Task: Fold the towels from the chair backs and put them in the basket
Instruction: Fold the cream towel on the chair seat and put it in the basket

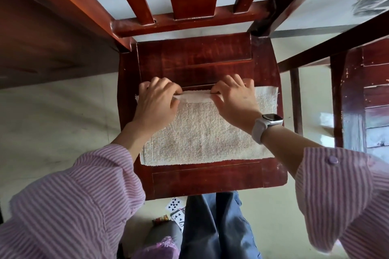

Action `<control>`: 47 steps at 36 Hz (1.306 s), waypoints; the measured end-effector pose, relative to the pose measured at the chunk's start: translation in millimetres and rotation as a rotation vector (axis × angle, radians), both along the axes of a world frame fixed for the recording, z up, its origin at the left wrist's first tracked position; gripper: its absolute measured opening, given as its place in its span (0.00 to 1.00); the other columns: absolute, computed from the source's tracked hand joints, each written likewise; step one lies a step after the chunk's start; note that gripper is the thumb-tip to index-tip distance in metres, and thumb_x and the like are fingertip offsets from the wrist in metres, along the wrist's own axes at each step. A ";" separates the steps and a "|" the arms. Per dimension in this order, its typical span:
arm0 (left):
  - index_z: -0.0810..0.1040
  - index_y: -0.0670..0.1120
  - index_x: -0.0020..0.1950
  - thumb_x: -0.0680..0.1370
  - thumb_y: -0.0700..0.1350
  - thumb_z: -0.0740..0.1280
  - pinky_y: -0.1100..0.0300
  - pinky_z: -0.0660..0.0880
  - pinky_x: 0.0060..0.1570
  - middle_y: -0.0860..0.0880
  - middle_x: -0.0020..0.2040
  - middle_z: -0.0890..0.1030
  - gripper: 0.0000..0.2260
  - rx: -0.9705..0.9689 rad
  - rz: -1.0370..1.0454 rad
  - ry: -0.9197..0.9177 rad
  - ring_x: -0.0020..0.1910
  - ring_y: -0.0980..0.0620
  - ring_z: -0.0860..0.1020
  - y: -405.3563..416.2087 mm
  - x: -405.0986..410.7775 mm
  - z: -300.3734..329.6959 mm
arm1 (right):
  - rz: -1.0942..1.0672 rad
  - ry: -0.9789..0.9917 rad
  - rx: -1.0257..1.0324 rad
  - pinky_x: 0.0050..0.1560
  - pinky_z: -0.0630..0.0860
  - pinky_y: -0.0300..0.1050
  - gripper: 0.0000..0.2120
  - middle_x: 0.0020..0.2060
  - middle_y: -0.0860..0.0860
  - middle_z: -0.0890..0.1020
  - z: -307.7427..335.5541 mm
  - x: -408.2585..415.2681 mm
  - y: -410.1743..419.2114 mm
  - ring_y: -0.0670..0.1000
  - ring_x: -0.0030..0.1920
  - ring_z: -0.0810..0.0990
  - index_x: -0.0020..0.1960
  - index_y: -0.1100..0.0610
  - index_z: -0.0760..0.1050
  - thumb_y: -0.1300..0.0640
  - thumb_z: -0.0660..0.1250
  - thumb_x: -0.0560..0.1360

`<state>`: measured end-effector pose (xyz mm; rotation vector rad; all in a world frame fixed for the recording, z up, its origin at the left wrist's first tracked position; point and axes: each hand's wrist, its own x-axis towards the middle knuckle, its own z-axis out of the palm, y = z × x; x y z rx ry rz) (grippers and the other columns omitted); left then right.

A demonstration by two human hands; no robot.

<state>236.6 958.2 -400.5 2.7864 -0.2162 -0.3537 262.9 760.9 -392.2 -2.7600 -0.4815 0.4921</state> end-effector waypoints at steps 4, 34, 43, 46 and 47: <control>0.79 0.48 0.54 0.75 0.48 0.58 0.51 0.61 0.53 0.51 0.50 0.78 0.14 -0.079 -0.051 0.017 0.53 0.48 0.72 0.8 5.3 0.8 | -0.004 -0.055 0.092 0.54 0.64 0.53 0.09 0.47 0.52 0.79 -1.7 0.1 -0.9 0.54 0.49 0.75 0.50 0.56 0.74 0.54 0.57 0.78; 0.65 0.49 0.70 0.78 0.47 0.56 0.43 0.52 0.68 0.45 0.71 0.67 0.20 0.105 0.101 -0.127 0.70 0.45 0.61 -26.4 -53.7 5.6 | -0.127 -0.067 -0.023 0.71 0.47 0.65 0.25 0.72 0.58 0.62 -4.7 -66.2 -68.7 0.58 0.73 0.56 0.72 0.58 0.60 0.53 0.49 0.77; 0.52 0.57 0.74 0.77 0.57 0.50 0.34 0.41 0.67 0.45 0.76 0.48 0.25 0.203 0.180 0.128 0.74 0.41 0.45 -35.6 -86.5 -21.6 | -0.247 0.117 -0.133 0.73 0.39 0.61 0.27 0.73 0.47 0.41 -22.6 -94.0 -92.2 0.48 0.74 0.39 0.73 0.51 0.37 0.45 0.37 0.76; 0.47 0.57 0.75 0.77 0.59 0.48 0.33 0.41 0.67 0.46 0.76 0.46 0.26 0.216 0.150 0.124 0.74 0.41 0.43 -33.7 -85.4 -20.8 | -0.285 0.077 -0.021 0.73 0.46 0.60 0.27 0.75 0.51 0.52 -19.1 -91.0 -94.3 0.52 0.75 0.49 0.75 0.54 0.49 0.48 0.44 0.78; 0.47 0.57 0.75 0.77 0.59 0.48 0.33 0.41 0.67 0.46 0.76 0.46 0.26 0.215 0.149 0.120 0.74 0.40 0.43 -34.0 -85.5 -19.3 | -0.330 0.038 0.022 0.71 0.53 0.59 0.25 0.73 0.54 0.59 -16.5 -90.9 -95.0 0.55 0.73 0.57 0.73 0.56 0.56 0.50 0.48 0.77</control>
